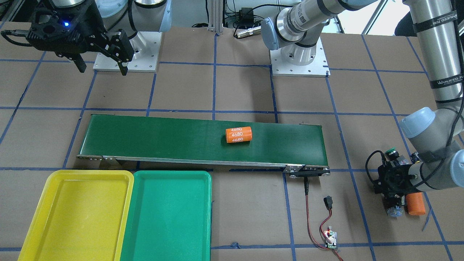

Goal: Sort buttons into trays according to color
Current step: 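Move the left gripper to the yellow-capped button and grasp it, then place the yellow-capped button on the conveyor belt with the left gripper, then grasp another yellow-capped button with the left gripper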

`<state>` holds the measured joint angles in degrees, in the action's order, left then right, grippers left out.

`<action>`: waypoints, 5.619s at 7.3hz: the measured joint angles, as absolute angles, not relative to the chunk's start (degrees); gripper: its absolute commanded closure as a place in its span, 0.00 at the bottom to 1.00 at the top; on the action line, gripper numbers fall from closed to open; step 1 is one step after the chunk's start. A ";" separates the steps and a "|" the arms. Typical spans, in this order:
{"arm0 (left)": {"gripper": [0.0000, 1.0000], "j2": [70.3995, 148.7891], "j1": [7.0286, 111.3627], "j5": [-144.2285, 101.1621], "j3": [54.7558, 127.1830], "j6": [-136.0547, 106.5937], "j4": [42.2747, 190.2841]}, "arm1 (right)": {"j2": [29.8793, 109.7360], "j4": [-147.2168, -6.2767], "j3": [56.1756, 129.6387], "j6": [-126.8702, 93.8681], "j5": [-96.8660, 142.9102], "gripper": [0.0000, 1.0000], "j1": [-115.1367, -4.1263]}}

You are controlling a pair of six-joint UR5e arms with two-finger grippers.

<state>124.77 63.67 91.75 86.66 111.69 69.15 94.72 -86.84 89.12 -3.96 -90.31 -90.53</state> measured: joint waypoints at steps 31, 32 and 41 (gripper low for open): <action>0.00 112.51 70.42 89.44 89.90 64.94 67.21 | 94.57 -86.93 89.12 -3.96 -90.44 0.00 -90.33; 0.00 116.11 69.66 92.84 86.70 57.69 66.71 | 94.57 -86.91 89.12 -3.95 -90.42 0.00 -90.23; 0.45 129.36 63.97 91.03 83.17 40.51 54.50 | 94.58 -86.75 89.12 -3.96 -90.35 0.00 -89.88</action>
<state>129.36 63.97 91.03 83.17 40.51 54.50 94.58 -86.75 89.12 -3.96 -90.35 -89.88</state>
